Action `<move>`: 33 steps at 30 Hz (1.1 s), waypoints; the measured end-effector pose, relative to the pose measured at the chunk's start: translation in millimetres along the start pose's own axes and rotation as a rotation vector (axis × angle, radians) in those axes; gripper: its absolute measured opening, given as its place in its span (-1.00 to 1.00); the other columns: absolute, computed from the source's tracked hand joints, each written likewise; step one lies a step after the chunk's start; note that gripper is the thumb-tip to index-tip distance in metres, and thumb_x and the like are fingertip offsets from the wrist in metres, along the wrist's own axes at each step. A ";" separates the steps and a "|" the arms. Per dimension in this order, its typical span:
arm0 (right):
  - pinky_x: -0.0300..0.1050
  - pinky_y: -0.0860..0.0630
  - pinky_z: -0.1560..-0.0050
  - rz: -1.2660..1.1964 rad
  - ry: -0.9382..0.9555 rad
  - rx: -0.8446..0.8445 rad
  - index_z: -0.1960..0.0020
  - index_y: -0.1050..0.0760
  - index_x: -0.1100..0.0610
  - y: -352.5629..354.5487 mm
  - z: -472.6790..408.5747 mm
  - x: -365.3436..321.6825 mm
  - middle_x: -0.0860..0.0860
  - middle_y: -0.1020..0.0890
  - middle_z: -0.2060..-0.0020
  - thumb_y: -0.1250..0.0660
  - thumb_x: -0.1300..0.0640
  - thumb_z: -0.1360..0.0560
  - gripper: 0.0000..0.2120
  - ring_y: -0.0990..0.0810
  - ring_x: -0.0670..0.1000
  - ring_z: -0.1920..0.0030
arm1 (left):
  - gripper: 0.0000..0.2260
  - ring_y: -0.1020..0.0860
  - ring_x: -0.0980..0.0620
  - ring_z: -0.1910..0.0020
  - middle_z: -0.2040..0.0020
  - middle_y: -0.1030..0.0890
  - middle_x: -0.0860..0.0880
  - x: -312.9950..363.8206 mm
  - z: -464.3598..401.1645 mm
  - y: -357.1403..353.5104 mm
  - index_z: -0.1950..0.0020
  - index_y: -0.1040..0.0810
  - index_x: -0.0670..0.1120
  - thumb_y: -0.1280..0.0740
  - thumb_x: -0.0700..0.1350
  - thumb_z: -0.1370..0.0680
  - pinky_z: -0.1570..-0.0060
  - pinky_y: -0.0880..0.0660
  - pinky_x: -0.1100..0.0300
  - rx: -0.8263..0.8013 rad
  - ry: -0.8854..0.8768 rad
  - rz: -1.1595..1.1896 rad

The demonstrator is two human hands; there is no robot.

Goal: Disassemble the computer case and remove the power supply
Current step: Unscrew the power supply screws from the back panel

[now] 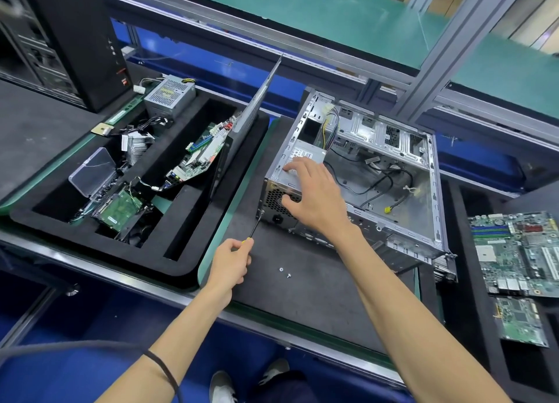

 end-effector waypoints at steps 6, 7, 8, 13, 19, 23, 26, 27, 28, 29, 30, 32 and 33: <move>0.11 -0.22 -0.51 0.005 0.015 -0.019 -0.33 -0.44 0.08 0.2 -0.7 0.9 -0.01 -0.47 -0.35 -0.39 0.05 -0.45 -0.53 -0.35 0.02 -0.42 | -0.78 -0.43 0.03 0.36 0.29 -0.53 -0.04 -2.4 6.0 -4.5 0.05 -0.52 -0.11 -0.35 0.04 -0.60 0.37 -0.37 0.12 0.064 -0.179 -0.226; 0.12 -0.23 -0.50 0.002 0.016 -0.018 -0.33 -0.44 0.08 0.4 -0.6 0.8 -0.01 -0.47 -0.35 -0.39 0.05 -0.45 -0.53 -0.35 0.02 -0.41 | -0.77 -0.49 0.00 0.31 0.28 -0.57 -0.04 -2.8 7.6 -3.4 0.07 -0.52 -0.10 -0.32 0.05 -0.62 0.31 -0.40 0.08 0.105 -0.248 -0.347; 0.12 -0.25 -0.49 -0.001 0.016 -0.013 -0.33 -0.44 0.08 0.6 -0.2 0.7 -0.01 -0.48 -0.34 -0.39 0.05 -0.45 -0.53 -0.35 0.02 -0.39 | -0.76 -0.52 -0.02 0.30 0.29 -0.57 -0.03 -3.4 9.8 -1.8 0.09 -0.51 -0.08 -0.29 0.07 -0.63 0.30 -0.40 0.07 0.153 -0.318 -0.482; 0.12 -0.31 -0.46 -0.007 0.013 0.001 -0.34 -0.44 0.08 1.1 1.0 0.4 -0.03 -0.48 -0.34 -0.39 0.06 -0.45 -0.53 -0.34 -0.01 -0.33 | -0.74 -0.50 -0.10 0.35 0.36 -0.51 0.00 -6.8 13.0 3.7 0.04 -0.42 -0.06 -0.13 0.09 -0.69 0.38 -0.32 0.06 0.245 -0.485 -0.852; 0.10 -0.29 -0.47 0.012 0.015 -0.007 -0.34 -0.44 0.07 0.9 0.2 -0.3 -0.05 -0.47 -0.34 -0.38 0.04 -0.45 -0.53 -0.36 -0.01 -0.36 | -0.75 -0.51 -0.08 0.32 0.36 -0.50 -0.01 -12.9 4.2 4.4 0.02 -0.42 -0.09 -0.12 0.06 -0.69 0.38 -0.30 0.06 0.149 -0.492 -0.769; 0.10 -0.28 -0.48 0.022 0.023 -0.006 -0.33 -0.44 0.07 0.9 -0.1 -0.7 -0.04 -0.48 -0.35 -0.38 0.04 -0.45 -0.54 -0.37 0.01 -0.39 | -0.73 -0.48 0.03 0.35 0.35 -0.51 -0.01 -12.5 -2.9 8.2 0.09 -0.43 -0.06 -0.16 0.08 -0.68 0.42 -0.26 0.15 0.087 -0.438 -0.683; 0.10 -0.30 -0.46 0.018 0.020 0.008 -0.32 -0.45 0.07 0.9 0.1 -0.6 -0.05 -0.49 -0.33 -0.38 0.04 -0.45 -0.54 -0.37 -0.01 -0.34 | -0.69 -0.38 0.04 0.49 0.43 -0.44 0.06 -12.3 -5.6 5.2 0.16 -0.45 -0.08 -0.16 0.07 -0.69 0.50 -0.25 0.23 -0.047 -0.308 -0.447; 0.10 -0.31 -0.45 0.016 0.017 0.014 -0.32 -0.45 0.07 0.8 0.2 -0.6 -0.05 -0.49 -0.32 -0.39 0.05 -0.44 -0.54 -0.36 -0.02 -0.32 | -0.67 -0.31 0.05 0.53 0.47 -0.39 0.07 -13.1 -6.3 3.1 0.16 -0.46 -0.11 -0.17 0.07 -0.69 0.55 -0.20 0.25 -0.090 -0.233 -0.308; 0.10 -0.32 -0.45 0.013 0.017 0.019 -0.31 -0.45 0.07 0.7 0.4 -0.8 -0.05 -0.50 -0.32 -0.39 0.05 -0.44 -0.54 -0.36 -0.03 -0.31 | -0.67 -0.25 0.06 0.55 0.49 -0.34 0.08 -13.7 -6.1 1.2 0.14 -0.47 -0.13 -0.17 0.07 -0.69 0.58 -0.15 0.28 -0.125 -0.159 -0.185; 0.11 -0.32 -0.45 0.009 0.019 0.024 -0.31 -0.46 0.07 0.6 0.7 -1.2 -0.04 -0.50 -0.31 -0.40 0.05 -0.43 -0.54 -0.36 -0.02 -0.31 | -0.67 -0.20 0.08 0.55 0.49 -0.30 0.08 -14.2 -5.1 -0.7 0.11 -0.48 -0.14 -0.18 0.07 -0.69 0.58 -0.11 0.30 -0.156 -0.097 -0.086; 0.12 -0.33 -0.45 0.004 0.021 0.030 -0.31 -0.46 0.08 0.6 0.9 -1.5 -0.03 -0.50 -0.31 -0.40 0.06 -0.43 -0.54 -0.36 -0.02 -0.31 | -0.69 -0.17 0.10 0.56 0.48 -0.28 0.08 -14.4 -3.4 -2.0 0.08 -0.48 -0.15 -0.18 0.06 -0.69 0.57 -0.08 0.31 -0.184 -0.051 -0.011; 0.13 -0.34 -0.44 -0.003 0.024 0.043 -0.30 -0.47 0.08 0.3 0.7 -1.0 -0.03 -0.51 -0.30 -0.41 0.06 -0.42 -0.54 -0.36 -0.02 -0.31 | -0.72 -0.18 0.10 0.55 0.47 -0.30 0.07 -12.4 -1.4 -3.8 0.01 -0.46 -0.15 -0.22 0.06 -0.67 0.56 -0.09 0.29 -0.198 -0.025 0.035; 0.14 -0.34 -0.43 -0.004 0.027 0.052 -0.30 -0.47 0.08 -0.1 0.7 -0.4 -0.02 -0.51 -0.30 -0.41 0.06 -0.42 -0.54 -0.34 -0.02 -0.30 | -0.74 -0.24 0.09 0.54 0.45 -0.34 0.05 -10.9 -1.2 -3.5 -0.01 -0.42 -0.14 -0.25 0.07 -0.66 0.55 -0.14 0.27 -0.161 -0.049 -0.020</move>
Point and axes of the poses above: each hand's wrist, its own z-axis away from the middle knuckle, its own y-axis out of the back of the hand, x = y × z, the point moved 1 cm from there along -z, towards the middle knuckle
